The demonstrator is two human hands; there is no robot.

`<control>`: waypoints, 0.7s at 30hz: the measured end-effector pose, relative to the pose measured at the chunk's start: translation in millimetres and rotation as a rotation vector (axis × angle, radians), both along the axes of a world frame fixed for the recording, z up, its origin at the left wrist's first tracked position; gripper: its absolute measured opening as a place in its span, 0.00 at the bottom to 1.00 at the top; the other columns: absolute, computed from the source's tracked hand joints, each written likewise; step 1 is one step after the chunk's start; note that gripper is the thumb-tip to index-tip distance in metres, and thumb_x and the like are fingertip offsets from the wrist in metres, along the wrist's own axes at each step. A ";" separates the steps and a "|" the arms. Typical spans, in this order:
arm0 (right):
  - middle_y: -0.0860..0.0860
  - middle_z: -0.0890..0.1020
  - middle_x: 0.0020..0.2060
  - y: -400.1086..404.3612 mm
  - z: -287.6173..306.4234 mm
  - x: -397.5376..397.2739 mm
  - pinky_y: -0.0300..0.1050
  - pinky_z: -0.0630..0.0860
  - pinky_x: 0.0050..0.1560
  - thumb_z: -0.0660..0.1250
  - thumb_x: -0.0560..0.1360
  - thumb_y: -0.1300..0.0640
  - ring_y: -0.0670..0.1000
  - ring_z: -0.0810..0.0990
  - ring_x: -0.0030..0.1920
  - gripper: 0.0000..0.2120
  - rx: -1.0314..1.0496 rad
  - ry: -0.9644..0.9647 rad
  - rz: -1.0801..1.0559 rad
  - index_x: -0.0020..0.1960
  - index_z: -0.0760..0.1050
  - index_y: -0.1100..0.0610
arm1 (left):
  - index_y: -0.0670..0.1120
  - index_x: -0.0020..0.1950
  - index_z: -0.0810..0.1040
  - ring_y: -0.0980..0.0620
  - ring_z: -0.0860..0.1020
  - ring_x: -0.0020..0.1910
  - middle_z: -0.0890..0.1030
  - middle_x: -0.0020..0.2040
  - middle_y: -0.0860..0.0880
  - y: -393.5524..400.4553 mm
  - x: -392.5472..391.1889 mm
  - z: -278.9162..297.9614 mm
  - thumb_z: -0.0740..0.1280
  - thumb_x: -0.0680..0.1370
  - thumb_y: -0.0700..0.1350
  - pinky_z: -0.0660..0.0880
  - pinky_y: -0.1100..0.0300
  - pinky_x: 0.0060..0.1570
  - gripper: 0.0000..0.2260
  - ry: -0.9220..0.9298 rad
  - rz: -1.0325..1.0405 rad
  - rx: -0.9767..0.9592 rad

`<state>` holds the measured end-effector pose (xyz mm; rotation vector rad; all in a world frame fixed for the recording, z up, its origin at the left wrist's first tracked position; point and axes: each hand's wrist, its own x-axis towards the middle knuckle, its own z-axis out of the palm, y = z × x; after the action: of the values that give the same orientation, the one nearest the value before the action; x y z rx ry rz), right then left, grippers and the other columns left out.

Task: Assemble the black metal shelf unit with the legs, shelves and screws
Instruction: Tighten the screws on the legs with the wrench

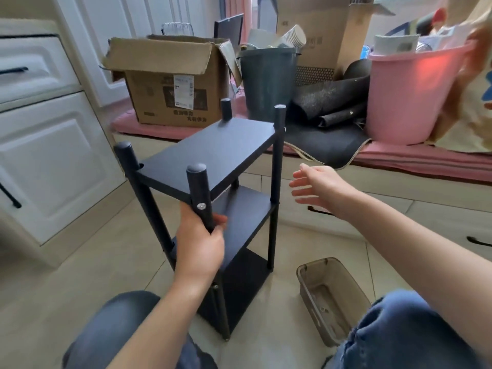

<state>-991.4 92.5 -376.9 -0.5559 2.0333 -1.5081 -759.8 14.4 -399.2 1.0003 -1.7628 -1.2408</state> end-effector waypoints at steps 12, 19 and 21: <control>0.53 0.76 0.61 -101.7 13.3 -32.7 0.54 0.73 0.63 0.53 0.82 0.38 0.54 0.75 0.59 0.25 -0.007 0.245 0.067 0.66 0.69 0.57 | 0.55 0.46 0.67 0.51 0.77 0.39 0.79 0.39 0.49 -94.1 0.4 10.5 0.60 0.73 0.26 0.73 0.55 0.45 0.22 0.113 0.281 0.039; 0.51 0.81 0.43 -165.8 -24.4 -54.7 0.50 0.77 0.51 0.51 0.83 0.42 0.50 0.81 0.43 0.21 -0.308 0.364 0.069 0.55 0.73 0.57 | 0.37 0.44 0.77 0.51 0.76 0.26 0.78 0.30 0.45 -159.6 -28.9 -0.3 0.62 0.74 0.28 0.77 0.55 0.35 0.07 0.192 0.371 -0.125; 0.50 0.78 0.36 -184.3 -31.7 -63.3 0.50 0.76 0.46 0.51 0.83 0.44 0.49 0.77 0.36 0.19 -0.390 0.393 0.067 0.48 0.71 0.57 | 0.42 0.32 0.78 0.52 0.68 0.20 0.74 0.26 0.38 -177.1 -39.0 0.2 0.62 0.73 0.30 0.68 0.61 0.25 0.13 0.207 0.420 -0.190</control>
<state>-1054.7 -91.9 -408.7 -1.1400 1.9702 -1.8843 -798.8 -162.7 -399.0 1.0249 -1.3909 -0.8611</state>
